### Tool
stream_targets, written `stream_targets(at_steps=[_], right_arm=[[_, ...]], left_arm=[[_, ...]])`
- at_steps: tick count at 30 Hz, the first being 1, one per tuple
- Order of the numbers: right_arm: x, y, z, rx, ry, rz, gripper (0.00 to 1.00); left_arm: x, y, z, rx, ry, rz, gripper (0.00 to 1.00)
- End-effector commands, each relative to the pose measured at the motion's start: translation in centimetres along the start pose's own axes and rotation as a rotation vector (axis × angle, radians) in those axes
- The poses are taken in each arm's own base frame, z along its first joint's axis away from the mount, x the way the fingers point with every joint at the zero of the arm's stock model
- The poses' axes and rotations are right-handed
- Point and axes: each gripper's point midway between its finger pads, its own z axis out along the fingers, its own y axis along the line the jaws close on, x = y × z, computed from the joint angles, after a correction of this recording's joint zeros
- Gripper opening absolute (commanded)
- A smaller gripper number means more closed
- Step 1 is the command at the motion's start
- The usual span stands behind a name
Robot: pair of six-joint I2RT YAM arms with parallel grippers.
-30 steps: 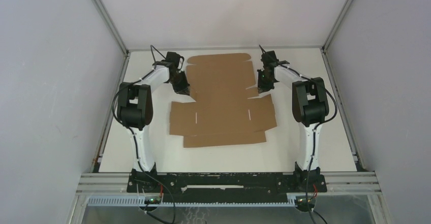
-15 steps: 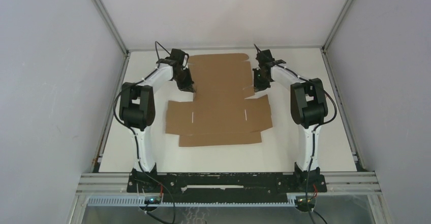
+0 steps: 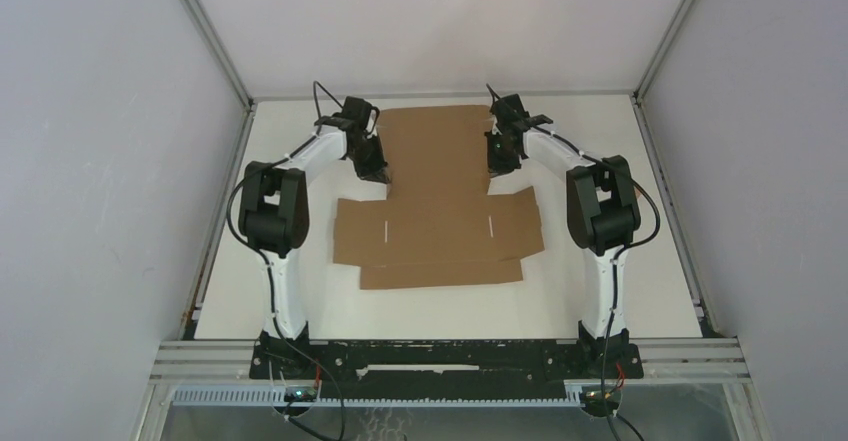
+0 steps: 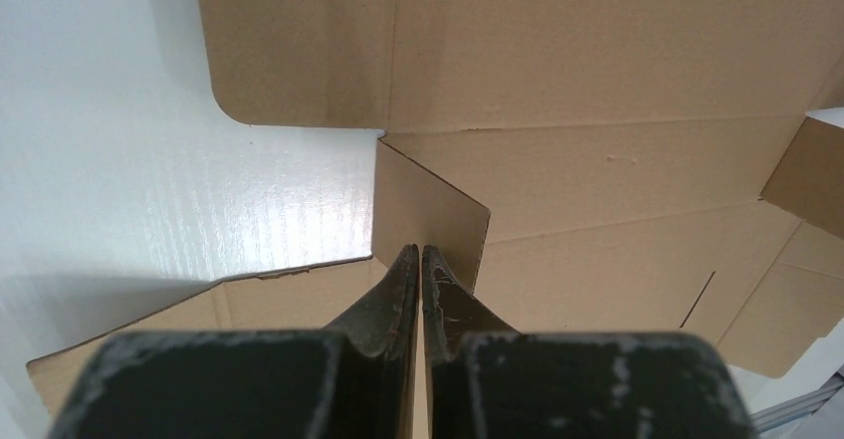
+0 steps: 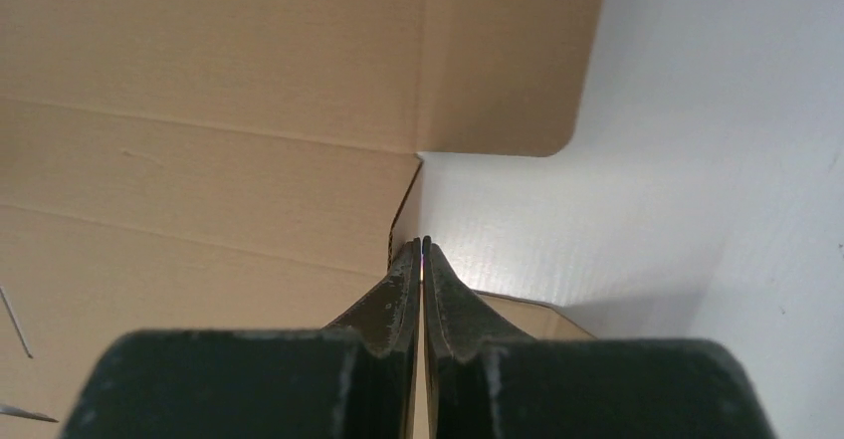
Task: Fold the paper box
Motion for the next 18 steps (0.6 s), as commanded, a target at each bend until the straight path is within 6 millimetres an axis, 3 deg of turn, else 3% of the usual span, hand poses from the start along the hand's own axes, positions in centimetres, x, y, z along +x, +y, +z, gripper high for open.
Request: stream_targets(at_steps=[1, 18], right_arm=[[-3.1, 2.2, -2.7, -0.047, -0.102, -0.036, 0.10], [-2.4, 3.8, -0.6, -0.055, -0.065, -0.063, 0.10]], left_arm=[[-0.4, -1.6, -0.2, 0.035, -0.013, 0.006, 0.07], [0.0, -3.4, 1.0, 0.050, -0.001, 0.034, 0.07]])
